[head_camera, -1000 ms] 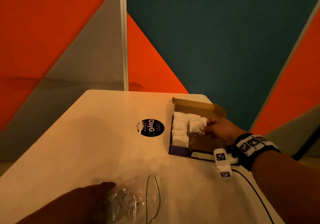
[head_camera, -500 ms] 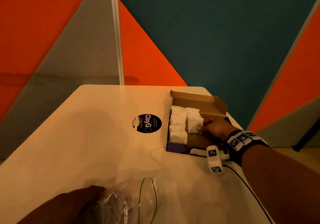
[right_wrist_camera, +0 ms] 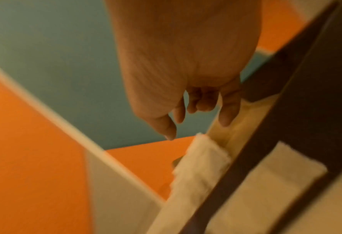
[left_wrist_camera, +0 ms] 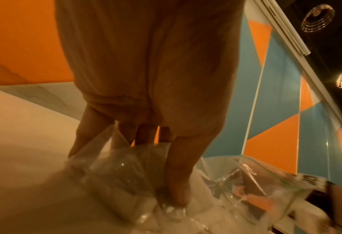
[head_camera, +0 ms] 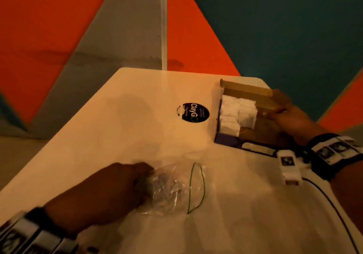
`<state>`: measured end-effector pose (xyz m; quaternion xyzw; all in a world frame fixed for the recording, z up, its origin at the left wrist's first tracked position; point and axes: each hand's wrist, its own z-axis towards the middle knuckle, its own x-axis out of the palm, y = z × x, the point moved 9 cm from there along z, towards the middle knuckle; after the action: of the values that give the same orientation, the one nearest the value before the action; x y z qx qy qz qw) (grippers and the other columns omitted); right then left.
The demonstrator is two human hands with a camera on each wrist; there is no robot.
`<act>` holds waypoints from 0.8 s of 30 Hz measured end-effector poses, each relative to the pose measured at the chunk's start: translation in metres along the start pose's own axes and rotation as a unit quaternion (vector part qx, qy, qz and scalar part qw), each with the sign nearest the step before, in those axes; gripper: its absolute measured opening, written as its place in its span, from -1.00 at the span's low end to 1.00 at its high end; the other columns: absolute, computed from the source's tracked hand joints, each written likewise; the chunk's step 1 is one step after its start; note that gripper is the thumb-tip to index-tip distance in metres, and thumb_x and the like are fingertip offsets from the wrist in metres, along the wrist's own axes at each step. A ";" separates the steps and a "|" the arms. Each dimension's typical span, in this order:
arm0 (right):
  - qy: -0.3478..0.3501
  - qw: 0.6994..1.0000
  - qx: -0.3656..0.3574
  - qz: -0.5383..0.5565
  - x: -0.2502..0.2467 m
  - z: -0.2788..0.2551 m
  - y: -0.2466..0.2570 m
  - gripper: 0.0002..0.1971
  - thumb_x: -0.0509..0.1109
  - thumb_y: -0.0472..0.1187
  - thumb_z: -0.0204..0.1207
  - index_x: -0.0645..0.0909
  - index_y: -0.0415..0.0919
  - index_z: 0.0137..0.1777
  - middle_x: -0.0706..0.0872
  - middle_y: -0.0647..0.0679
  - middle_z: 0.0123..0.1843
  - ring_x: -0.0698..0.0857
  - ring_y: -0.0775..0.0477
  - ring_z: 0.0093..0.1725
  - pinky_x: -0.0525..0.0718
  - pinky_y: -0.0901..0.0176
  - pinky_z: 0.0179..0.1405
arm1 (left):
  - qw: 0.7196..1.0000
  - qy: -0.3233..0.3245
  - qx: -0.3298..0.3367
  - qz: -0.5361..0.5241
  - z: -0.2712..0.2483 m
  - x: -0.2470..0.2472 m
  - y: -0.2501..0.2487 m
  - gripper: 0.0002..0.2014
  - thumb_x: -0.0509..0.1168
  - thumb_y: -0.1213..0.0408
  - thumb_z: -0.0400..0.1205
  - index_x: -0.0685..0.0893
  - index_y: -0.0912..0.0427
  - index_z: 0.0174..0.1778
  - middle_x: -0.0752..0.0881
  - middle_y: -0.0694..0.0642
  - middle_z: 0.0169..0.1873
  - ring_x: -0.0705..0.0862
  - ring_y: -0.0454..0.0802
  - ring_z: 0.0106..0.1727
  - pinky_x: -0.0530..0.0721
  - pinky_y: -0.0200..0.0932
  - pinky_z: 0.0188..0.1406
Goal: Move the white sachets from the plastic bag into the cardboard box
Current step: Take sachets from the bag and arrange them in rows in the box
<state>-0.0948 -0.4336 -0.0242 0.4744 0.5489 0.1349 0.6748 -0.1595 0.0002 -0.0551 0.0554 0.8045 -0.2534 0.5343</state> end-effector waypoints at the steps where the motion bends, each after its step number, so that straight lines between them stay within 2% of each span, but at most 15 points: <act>1: -0.011 0.999 -0.035 -0.029 -0.002 -0.024 0.022 -0.82 0.50 0.01 0.50 0.65 0.11 0.07 0.75 -0.07 0.08 0.71 -0.09 -0.06 0.72 -0.09 -0.06 | 1.000 -0.009 0.004 0.006 0.000 -0.004 0.000 -0.58 0.38 -0.05 0.55 0.48 -0.43 0.31 0.71 -0.27 0.09 0.67 -0.29 0.02 0.67 -0.26 0.05; 3: 0.041 0.991 -0.105 -0.073 0.018 -0.082 0.061 -0.98 0.44 -0.07 0.56 0.68 0.05 -0.09 0.77 0.00 -0.07 0.71 0.00 -0.23 0.66 0.12 -0.27 | 1.000 -0.026 0.005 0.008 0.003 -0.003 0.004 -0.56 0.42 0.01 0.55 0.53 -0.35 0.34 0.72 -0.23 0.11 0.67 -0.27 0.03 0.66 -0.26 0.04; 4: 0.100 0.982 -0.136 -0.082 0.037 -0.115 0.076 -0.95 0.43 -0.08 0.56 0.72 0.06 -0.12 0.78 0.08 -0.14 0.73 0.04 -0.26 0.65 0.22 -0.32 | 0.999 -0.035 -0.002 0.002 0.005 -0.002 0.008 -0.57 0.43 0.05 0.54 0.56 -0.32 0.33 0.73 -0.22 0.10 0.67 -0.27 0.01 0.65 -0.28 0.00; 6: 0.235 0.952 -0.164 -0.105 0.082 -0.178 0.091 -0.91 0.44 -0.06 0.53 0.77 0.16 -0.10 0.81 0.22 -0.15 0.78 0.17 -0.19 0.71 0.33 -0.24 | 0.999 -0.044 -0.005 -0.002 0.007 0.001 0.012 -0.62 0.44 0.10 0.54 0.63 -0.27 0.27 0.75 -0.20 0.00 0.66 -0.28 -0.08 0.64 -0.32 -0.11; 8: 0.300 0.918 -0.195 -0.170 0.121 -0.219 0.094 -0.86 0.43 -0.03 0.56 0.78 0.26 -0.01 0.77 0.42 -0.09 0.73 0.37 -0.07 0.65 0.49 -0.07 | 0.998 -0.057 0.011 0.001 0.008 0.000 0.007 -0.71 0.44 0.09 0.54 0.67 -0.22 0.18 0.76 -0.17 -0.07 0.65 -0.26 -0.15 0.59 -0.33 -0.21; 10: 0.275 0.909 -0.229 -0.215 0.146 -0.230 0.095 -0.79 0.41 -0.05 0.59 0.73 0.30 0.13 0.71 0.48 -0.01 0.68 0.42 -0.01 0.56 0.60 -0.04 | 0.997 -0.067 0.022 0.005 0.009 0.000 0.004 -0.75 0.44 0.09 0.56 0.69 -0.19 0.15 0.76 -0.17 -0.08 0.63 -0.24 -0.16 0.53 -0.36 -0.26; 13: 0.250 0.909 -0.262 -0.206 0.170 -0.233 0.102 -0.70 0.44 -0.07 0.57 0.67 0.26 0.27 0.71 0.31 0.19 0.68 0.30 0.09 0.63 0.45 0.14 | 0.996 -0.076 0.035 0.013 0.008 -0.002 0.002 -0.79 0.43 0.08 0.57 0.70 -0.16 0.12 0.77 -0.15 -0.05 0.66 -0.21 -0.12 0.61 -0.28 -0.16; 15: 0.247 0.903 -0.282 -0.211 0.180 -0.234 0.105 -0.70 0.45 -0.07 0.56 0.67 0.16 0.29 0.70 0.20 0.25 0.65 0.21 0.17 0.57 0.44 0.18 | 0.996 -0.074 0.041 0.008 0.008 -0.002 0.001 -0.82 0.43 0.07 0.57 0.71 -0.15 0.08 0.76 -0.15 -0.08 0.66 -0.21 -0.13 0.64 -0.22 -0.13; 18: 0.222 0.899 -0.301 -0.229 0.186 -0.229 0.105 -0.73 0.47 -0.13 0.53 0.72 0.07 0.23 0.70 0.11 0.21 0.65 0.11 0.18 0.55 0.39 0.20 | 0.997 -0.073 0.040 0.004 0.009 -0.001 0.001 -0.78 0.45 0.07 0.56 0.71 -0.14 0.11 0.75 -0.14 -0.04 0.66 -0.18 -0.10 0.64 -0.20 -0.11; 24: 0.179 0.913 -0.283 -0.233 0.191 -0.213 0.078 -0.74 0.44 0.01 0.55 0.74 0.07 0.21 0.73 0.14 0.16 0.67 0.15 0.12 0.61 0.22 0.28 | 0.996 -0.083 0.040 -0.004 0.011 -0.003 0.002 -0.80 0.43 0.07 0.56 0.70 -0.15 0.10 0.75 -0.14 -0.05 0.67 -0.17 -0.08 0.70 -0.11 -0.03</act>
<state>-0.1840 -0.1543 -0.0684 0.0902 0.6942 0.2057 0.6838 -0.1485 -0.0024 -0.0565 0.0523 0.7466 -0.2916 0.5956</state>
